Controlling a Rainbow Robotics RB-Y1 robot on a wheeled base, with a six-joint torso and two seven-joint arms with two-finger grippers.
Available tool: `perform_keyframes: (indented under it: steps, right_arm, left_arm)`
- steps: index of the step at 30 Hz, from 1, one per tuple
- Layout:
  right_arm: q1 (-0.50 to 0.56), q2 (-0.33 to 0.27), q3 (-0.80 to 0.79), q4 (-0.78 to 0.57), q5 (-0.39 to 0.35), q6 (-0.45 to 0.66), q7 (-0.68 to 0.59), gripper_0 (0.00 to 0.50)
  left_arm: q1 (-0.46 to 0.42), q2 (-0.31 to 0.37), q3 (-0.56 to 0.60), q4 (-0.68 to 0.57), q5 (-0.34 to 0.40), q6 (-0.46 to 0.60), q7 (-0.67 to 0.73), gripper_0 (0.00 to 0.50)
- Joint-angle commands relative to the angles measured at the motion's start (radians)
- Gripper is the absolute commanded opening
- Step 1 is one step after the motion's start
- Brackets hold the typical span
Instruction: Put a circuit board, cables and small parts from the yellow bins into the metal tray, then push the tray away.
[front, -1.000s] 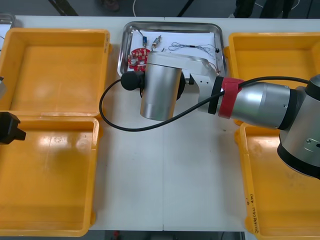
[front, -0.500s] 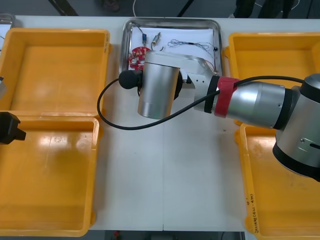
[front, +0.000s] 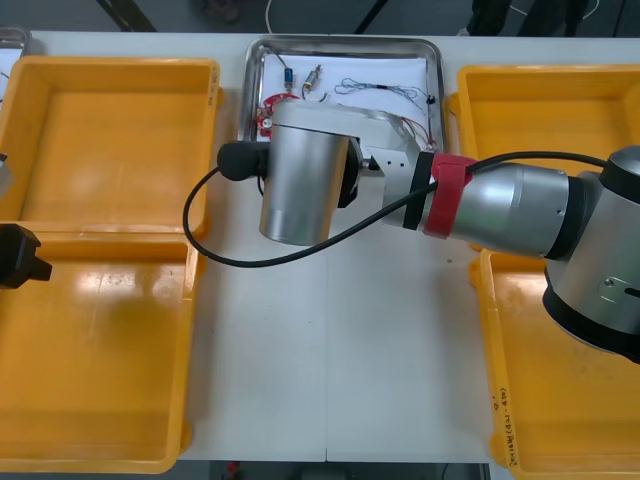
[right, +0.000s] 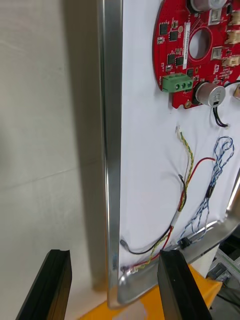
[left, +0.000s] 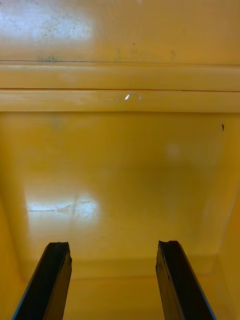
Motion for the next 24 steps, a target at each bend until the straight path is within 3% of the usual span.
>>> perform_keyframes:
  steps: [1, 10, 14, 24]
  right_arm:
    - [0.001, 0.008, -0.135, -0.124, -0.041, 0.107, 0.043, 0.500]
    - [0.065, 0.002, -0.336, -0.290, -0.144, 0.404, 0.019, 0.500]
    - [0.151, -0.036, -0.507, -0.404, -0.210, 0.404, -0.004, 0.500]
    - [0.306, -0.151, -0.730, -0.612, -0.322, 0.404, -0.104, 0.500]
  left_arm:
    - [0.014, 0.038, 0.031, -0.019, 0.008, 0.006, -0.022, 0.500]
    - [0.014, 0.038, 0.031, -0.019, 0.008, 0.006, -0.022, 0.500]
    - [0.014, 0.038, 0.031, -0.019, 0.008, 0.006, -0.022, 0.500]
    - [0.014, 0.038, 0.031, -0.019, 0.008, 0.006, -0.022, 0.500]
